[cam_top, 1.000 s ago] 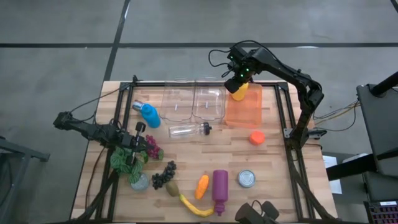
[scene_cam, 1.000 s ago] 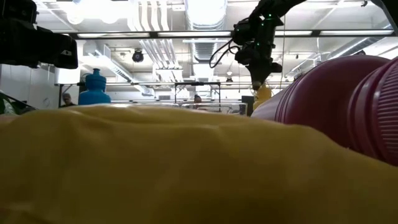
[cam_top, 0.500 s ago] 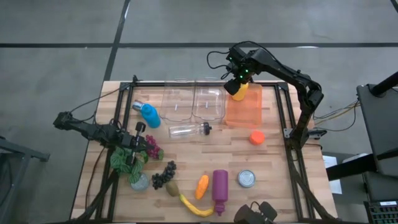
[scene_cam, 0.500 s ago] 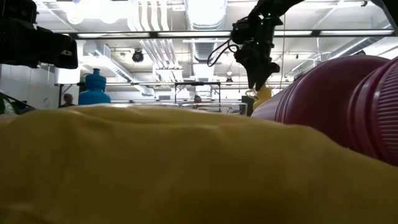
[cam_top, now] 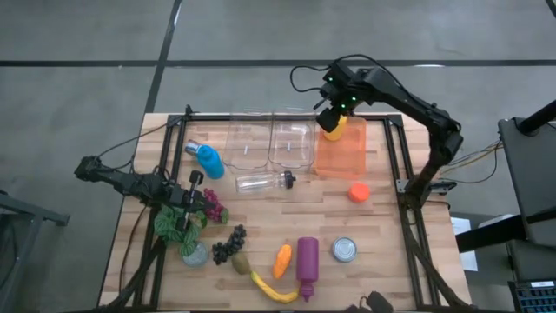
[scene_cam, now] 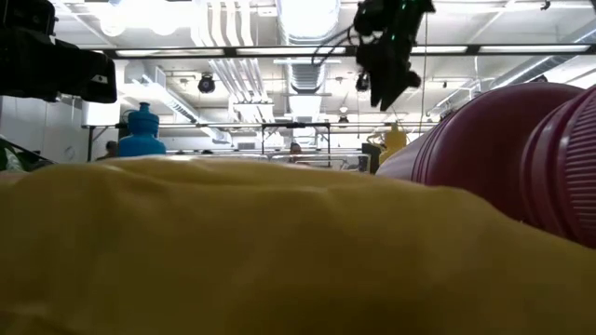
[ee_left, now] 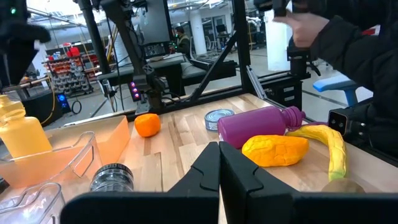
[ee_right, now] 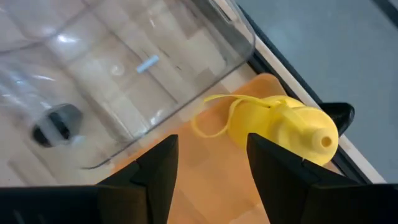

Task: Pick & Place Food Item
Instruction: Put the purple water bottle into the orange bin

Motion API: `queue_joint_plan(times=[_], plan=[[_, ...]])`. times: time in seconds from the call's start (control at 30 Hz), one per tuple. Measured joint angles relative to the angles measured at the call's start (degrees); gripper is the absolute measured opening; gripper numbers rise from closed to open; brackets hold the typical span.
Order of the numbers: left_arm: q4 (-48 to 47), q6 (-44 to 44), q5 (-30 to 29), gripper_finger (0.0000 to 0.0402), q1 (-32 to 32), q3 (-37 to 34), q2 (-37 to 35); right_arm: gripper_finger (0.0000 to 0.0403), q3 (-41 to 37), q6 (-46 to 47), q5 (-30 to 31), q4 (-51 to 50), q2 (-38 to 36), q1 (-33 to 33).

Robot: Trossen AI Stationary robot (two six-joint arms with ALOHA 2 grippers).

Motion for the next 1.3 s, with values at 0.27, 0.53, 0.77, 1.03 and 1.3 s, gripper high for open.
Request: queue_joint_plan(times=[0.27,0.53,0.77,1.03,1.3], plan=[[0.0,0.0,0.0,0.0001,0.0,0.0,0.0,0.0190,-0.2,2.6,3.7,-0.4,-6.7,6.6],[0.0,0.0,0.0,0.0001,0.0,0.0,0.0,0.0190,-2.6,7.3,7.7,-1.4,-13.6,16.9],[0.0,0.0,0.0,0.0001,0.0,0.0,0.0,0.0190,-11.5,12.4,8.5,3.0,-20.0,25.8],[0.0,0.0,0.0,0.0001,0.0,0.0,0.0,0.0190,-23.2,13.0,9.2,12.0,-25.7,35.3],[0.0,0.0,0.0,0.0001,0.0,0.0,0.0,0.0190,-30.6,12.0,9.1,18.2,-27.5,43.2]])
